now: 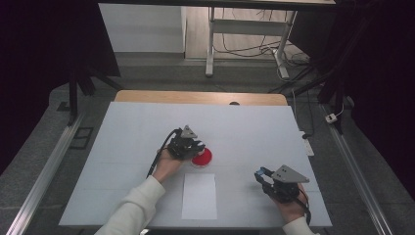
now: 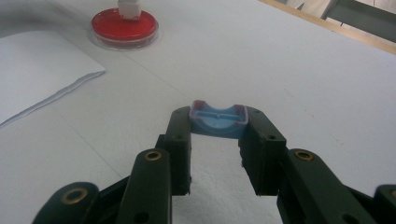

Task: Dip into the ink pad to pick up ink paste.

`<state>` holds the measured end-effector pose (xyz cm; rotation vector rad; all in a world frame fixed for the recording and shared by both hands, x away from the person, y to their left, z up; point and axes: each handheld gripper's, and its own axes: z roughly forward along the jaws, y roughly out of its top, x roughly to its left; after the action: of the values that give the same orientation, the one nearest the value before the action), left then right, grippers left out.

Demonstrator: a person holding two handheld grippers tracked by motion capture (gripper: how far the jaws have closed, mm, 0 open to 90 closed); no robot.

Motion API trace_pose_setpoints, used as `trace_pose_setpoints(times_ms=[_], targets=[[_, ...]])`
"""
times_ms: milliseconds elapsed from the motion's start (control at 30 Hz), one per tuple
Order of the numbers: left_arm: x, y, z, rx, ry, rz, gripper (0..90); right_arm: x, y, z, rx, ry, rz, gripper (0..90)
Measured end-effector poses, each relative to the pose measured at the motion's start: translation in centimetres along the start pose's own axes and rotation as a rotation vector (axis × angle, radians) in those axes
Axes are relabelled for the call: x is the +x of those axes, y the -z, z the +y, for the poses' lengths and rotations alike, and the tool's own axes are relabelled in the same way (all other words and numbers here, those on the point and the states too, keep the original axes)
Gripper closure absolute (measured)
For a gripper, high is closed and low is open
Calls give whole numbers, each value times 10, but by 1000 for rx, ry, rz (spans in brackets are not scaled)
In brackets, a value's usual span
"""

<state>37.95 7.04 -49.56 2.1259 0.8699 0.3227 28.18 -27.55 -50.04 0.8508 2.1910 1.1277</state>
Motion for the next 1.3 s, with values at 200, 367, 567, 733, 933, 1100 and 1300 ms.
trace_pose_setpoints(times_ms=[200,367,567,733,933,1100,1300], targets=[[-3,8,5,-23,-1,-10,755,0,0,0,1,0,-1,648],[-2,12,7,-34,1,-14,755,0,1,0,1,1,-3,648],[0,9,6,-18,5,-14,755,0,1,0,1,0,-3,648],[0,10,6,-18,5,-13,754,0,0,0,1,0,-1,648],[-1,3,4,9,-4,-12,754,0,0,0,1,0,-1,648],[-1,-2,1,30,-7,-7,754,0,1,0,-2,-1,0,648],[0,-4,0,40,-6,-4,754,0,1,0,1,2,-2,648]])
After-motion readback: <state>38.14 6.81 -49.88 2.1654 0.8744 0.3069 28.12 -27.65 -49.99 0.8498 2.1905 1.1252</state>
